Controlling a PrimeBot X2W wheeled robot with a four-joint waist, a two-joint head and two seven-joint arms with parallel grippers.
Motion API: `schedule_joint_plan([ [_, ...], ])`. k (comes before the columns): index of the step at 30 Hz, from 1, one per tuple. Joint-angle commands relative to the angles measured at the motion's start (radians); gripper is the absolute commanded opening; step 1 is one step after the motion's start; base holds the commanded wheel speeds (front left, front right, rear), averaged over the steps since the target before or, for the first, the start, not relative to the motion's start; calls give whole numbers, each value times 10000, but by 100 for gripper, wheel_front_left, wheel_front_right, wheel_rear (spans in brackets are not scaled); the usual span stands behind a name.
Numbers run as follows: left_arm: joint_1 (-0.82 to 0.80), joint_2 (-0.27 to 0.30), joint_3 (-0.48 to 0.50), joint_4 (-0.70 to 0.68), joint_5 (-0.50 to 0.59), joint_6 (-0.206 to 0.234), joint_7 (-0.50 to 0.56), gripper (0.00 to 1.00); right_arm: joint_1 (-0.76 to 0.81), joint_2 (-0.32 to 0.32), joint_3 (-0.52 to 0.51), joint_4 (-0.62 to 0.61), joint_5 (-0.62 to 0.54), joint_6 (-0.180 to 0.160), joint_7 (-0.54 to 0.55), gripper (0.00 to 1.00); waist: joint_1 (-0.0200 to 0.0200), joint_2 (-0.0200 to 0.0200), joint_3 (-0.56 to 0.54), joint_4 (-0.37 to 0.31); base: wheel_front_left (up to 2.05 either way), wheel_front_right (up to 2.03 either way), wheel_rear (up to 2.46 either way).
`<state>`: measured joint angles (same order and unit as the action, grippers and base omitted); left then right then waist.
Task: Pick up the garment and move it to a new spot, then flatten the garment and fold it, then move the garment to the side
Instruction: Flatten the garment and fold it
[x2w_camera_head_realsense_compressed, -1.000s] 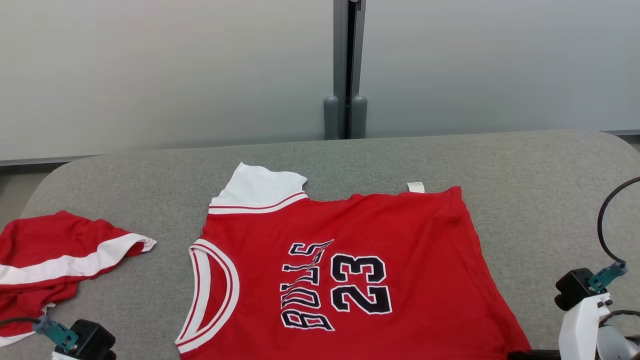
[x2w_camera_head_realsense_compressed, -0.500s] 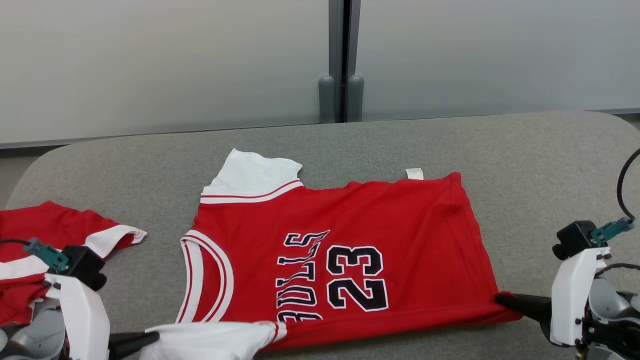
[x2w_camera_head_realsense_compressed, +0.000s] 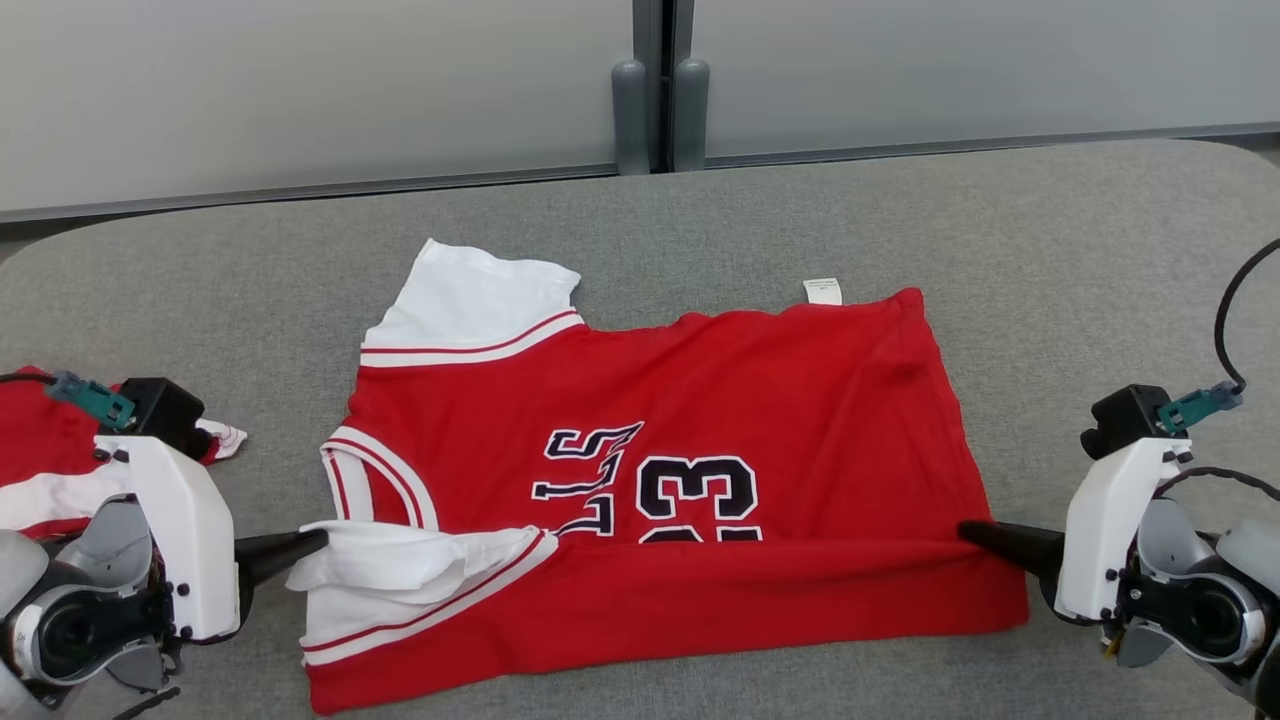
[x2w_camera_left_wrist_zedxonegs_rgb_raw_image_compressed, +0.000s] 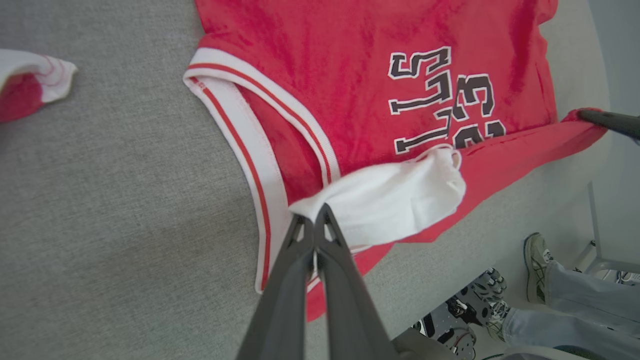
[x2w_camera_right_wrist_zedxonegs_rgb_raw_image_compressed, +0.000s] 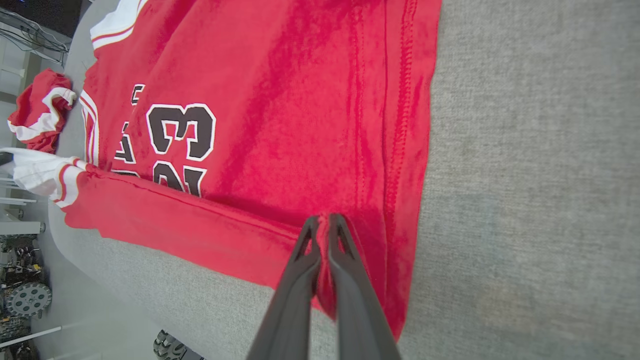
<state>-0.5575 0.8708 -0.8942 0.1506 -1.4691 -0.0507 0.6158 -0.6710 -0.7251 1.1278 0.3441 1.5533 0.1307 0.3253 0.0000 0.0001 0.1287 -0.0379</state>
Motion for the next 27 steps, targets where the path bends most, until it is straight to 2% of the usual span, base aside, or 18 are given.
schedule_joint_plan([
  [1, -201, -139, -17, 315, 144, -132, 28, 0, -137, 122, -13, 167, -89, 2, -29, 0, 0, -1, 107, -10, 0, 0, 0],
  [4, -403, -466, 31, 828, 195, -266, -191, 0, -222, 352, -17, 410, -165, 4, -61, 0, 0, -1, 172, 3, 0, 0, 0],
  [5, -401, -572, 1, 964, 157, -311, -163, 5, -242, 410, -16, 473, -174, 4, -92, 0, 0, -1, 181, 13, 0, 0, 0],
  [6, -422, -645, -36, 1113, 153, -354, -122, 20, -259, 467, -17, 538, -186, 4, -111, 0, 0, -1, 184, 24, 0, 0, 0],
  [8, -524, -754, -62, 1367, 270, -427, -194, 43, -282, 582, -14, 635, -224, 4, -117, 0, 0, -1, 170, 46, 0, 0, 0],
  [9, -524, -754, -62, 1367, 270, -427, -194, 43, -282, 582, -14, 635, -224, 4, -117, 0, 0, -1, 170, 46, 0, 0, 0],
  [10, -538, -835, -63, 1489, 279, -458, -231, 91, -276, 629, -18, 688, -230, 4, -151, 0, 0, -1, 151, 55, 0, 0, 0],
  [11, -526, -907, -56, 1606, 252, -482, -273, 100, -266, 671, -37, 741, -239, 2, -226, 23, 0, -1, 123, 63, 0, 0, 0],
  [12, -512, -977, -54, 1739, 209, -519, -288, 100, -235, 709, -60, 791, -247, 4, -288, 49, 0, -1, 73, 73, 0, 0, 0],
  [13, -505, -1026, -51, 1849, 198, -528, -333, 100, -187, 752, -71, 826, -246, 4, -345, 100, 0, -1, 23, 82, 0, 0, 0],
  [17, -398, -1137, 38, 2160, 273, -631, -710, 100, -130, 877, -252, 751, -418, 4, -976, 100, 0, -1, -221, 88, 0, 0, 0],
  [21, -163, -965, 202, 2178, 559, -704, -1534, 100, 68, 869, -607, 562, -765, 2, -2287, 100, 0, -1, -601, 89, 0, 0, 0],
  [22, -137, -918, 276, 2096, 723, -724, -1921, 100, 153, 853, -715, 587, -871, 2, -2713, 100, 0, -1, -718, 93, 0, 0, 0],
  [23, 11, -861, 504, 1966, 1017, -746, -2943, 100, 364, 830, -889, 608, -1080, 4, -3545, 100, 0, -1, -972, 114, 0, 0, 0],
  [24, 169, -787, 573, 1931, 1252, -753, -3436, 100, 478, 817, -1012, 654, -1193, 2, -3986, 100, 0, -1, -1103, 113, 0, 0, 0],
  [27, 553, -607, 736, 1697, 1938, -503, -4844, 100, 808, 809, -1289, 767, -1610, 4, -5204, 100, 0, -1, -1339, 133, 0, 0, 0],
])
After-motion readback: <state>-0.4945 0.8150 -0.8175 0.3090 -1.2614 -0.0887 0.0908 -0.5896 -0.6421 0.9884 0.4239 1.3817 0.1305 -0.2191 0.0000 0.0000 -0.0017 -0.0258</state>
